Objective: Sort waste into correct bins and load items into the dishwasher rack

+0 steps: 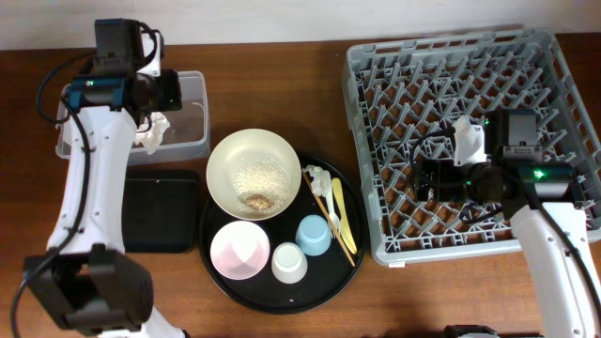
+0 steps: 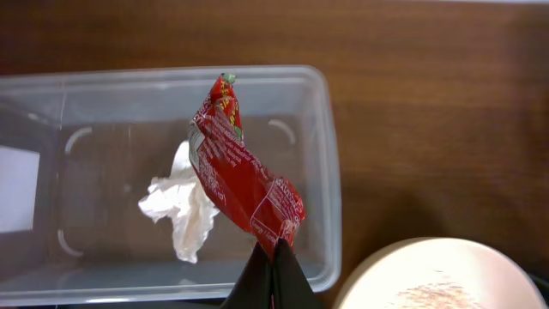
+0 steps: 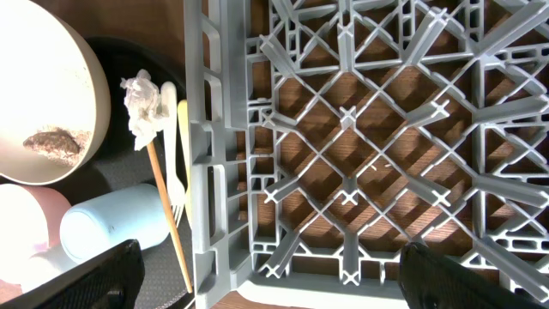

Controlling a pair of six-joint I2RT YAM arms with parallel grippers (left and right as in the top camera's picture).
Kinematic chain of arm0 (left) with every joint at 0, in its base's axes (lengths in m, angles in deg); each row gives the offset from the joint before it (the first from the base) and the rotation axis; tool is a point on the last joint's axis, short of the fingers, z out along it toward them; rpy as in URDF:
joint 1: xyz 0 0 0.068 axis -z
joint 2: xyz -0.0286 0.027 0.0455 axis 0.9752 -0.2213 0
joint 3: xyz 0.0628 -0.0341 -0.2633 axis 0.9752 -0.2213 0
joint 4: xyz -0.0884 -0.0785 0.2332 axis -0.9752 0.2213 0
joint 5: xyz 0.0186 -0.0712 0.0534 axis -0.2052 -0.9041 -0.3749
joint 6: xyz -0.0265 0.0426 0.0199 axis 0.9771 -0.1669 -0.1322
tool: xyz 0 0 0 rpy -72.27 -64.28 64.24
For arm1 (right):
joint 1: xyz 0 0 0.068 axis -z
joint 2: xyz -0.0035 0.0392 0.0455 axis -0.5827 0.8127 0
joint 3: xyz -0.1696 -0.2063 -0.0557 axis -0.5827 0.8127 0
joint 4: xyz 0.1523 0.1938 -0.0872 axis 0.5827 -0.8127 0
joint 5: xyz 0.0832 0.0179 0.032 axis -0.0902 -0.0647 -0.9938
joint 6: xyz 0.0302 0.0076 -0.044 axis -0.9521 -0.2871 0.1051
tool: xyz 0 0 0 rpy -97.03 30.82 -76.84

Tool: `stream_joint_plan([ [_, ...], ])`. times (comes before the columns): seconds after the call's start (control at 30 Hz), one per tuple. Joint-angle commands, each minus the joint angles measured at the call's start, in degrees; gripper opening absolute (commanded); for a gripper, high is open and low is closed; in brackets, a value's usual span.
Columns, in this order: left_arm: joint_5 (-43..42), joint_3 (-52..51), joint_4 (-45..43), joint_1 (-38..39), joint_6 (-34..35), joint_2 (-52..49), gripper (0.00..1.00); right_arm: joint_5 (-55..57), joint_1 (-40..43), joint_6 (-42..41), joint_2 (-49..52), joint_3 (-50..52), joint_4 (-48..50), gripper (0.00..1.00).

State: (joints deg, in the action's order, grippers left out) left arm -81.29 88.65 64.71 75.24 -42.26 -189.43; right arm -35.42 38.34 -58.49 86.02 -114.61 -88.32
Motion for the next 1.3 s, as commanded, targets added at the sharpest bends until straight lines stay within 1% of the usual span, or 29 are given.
stream_joint_plan([
  [0.0,-0.09,0.7,-1.6,-3.5,1.64,-8.59,0.0,-0.66,0.33,-0.39,-0.17,-0.9,0.02,0.98],
  [0.1,-0.76,0.7,-0.79,-3.76,4.55,-14.91,0.01,-0.68,0.33,-0.42,-0.17,-0.9,-0.02,0.98],
  [0.17,-0.74,0.7,-0.07,-3.76,5.16,-18.21,0.0,-0.68,0.33,-0.42,-0.17,-0.9,0.0,0.98],
  [0.27,-0.74,0.66,2.29,-3.76,5.16,-18.67,0.01,-0.68,0.33,-0.39,-0.17,-0.9,0.0,0.98],
  [0.4,-0.72,0.68,9.68,-3.69,5.16,-18.67,0.01,-0.66,0.33,-0.39,-0.17,-0.9,0.0,0.98],
  [0.53,-0.72,0.68,12.11,-3.72,5.16,-18.67,0.01,-0.68,0.33,-0.42,-0.17,-0.9,-0.02,0.98],
  [0.57,-0.72,0.68,12.09,-3.72,5.14,-18.67,0.05,-0.7,0.33,-0.42,-0.17,-0.9,-0.04,0.98],
  [0.6,-0.72,0.72,11.43,-3.72,5.14,-18.67,0.34,-0.7,0.33,-0.42,-0.17,-0.9,0.0,0.98],
  [0.63,-0.7,1.38,10.95,-3.72,5.14,-18.64,0.61,-0.68,0.33,-0.42,-0.17,-0.9,0.0,0.98],
  [0.67,-0.7,3.54,11.3,-3.72,5.14,-18.6,0.69,-0.7,0.33,-0.39,-0.17,-0.9,-0.04,0.98],
  [0.73,-1.07,11.43,14.4,-3.37,5.14,-18.49,0.71,-0.68,0.33,-0.39,-0.17,-0.9,-0.07,0.98],
  [0.77,-2.12,16.13,16.24,-2.36,5.14,-18.49,0.73,-0.68,0.33,-0.42,-0.17,-0.9,-0.04,0.98],
  [0.8,-5.57,19.19,17.18,-0.7,5.11,-18.49,0.75,-0.68,0.33,-0.42,-0.17,-0.9,-0.04,0.98],
  [0.83,-11.26,19.8,16.94,1.92,5.11,-18.49,0.75,-0.68,0.33,-0.42,-0.17,-0.9,-0.02,0.98],
  [0.87,-14.6,19.56,16.96,5.81,5.14,-18.51,0.75,-0.68,0.33,-0.39,-0.17,-0.9,-0.02,0.98],
  [0.9,-14.43,19.52,16.92,10.67,5.07,-18.51,0.78,-0.68,0.33,-0.39,-0.17,-0.9,-0.02,0.99],
  [0.93,-14.23,19.52,16.87,13.38,4.26,-18.51,0.84,-0.68,0.33,-0.39,-0.17,-0.9,-0.02,0.98],
  [0.97,-14.23,19.5,17.07,17.22,2.1,-18.51,0.87,-0.66,0.33,-0.39,-0.17,-0.9,-0.02,0.98],
  [1.07,-14.21,16.87,17.27,27.76,2.08,-18.51,0.87,-0.66,0.33,-0.39,-0.17,-0.9,-0.04,0.98],
  [1.13,-13.33,13.49,16.7,31.63,2.12,-18.53,0.87,-0.68,0.33,-0.39,-0.17,-0.9,-0.09,0.98],
  [1.2,-10.99,8.61,16.24,35.71,2.08,-18.56,0.87,-0.68,0.33,-0.42,-0.17,-0.87,-0.17,0.98],
  [1.23,-5.27,5.68,15.98,38.25,2.1,-18.67,0.87,-0.7,0.33,-0.39,-0.17,-0.9,-0.33,0.98],
  [1.27,-2.75,4.22,15.28,39.28,2.08,-18.67,0.92,-0.7,0.33,-0.39,-0.17,-0.9,-0.46,0.98],
])
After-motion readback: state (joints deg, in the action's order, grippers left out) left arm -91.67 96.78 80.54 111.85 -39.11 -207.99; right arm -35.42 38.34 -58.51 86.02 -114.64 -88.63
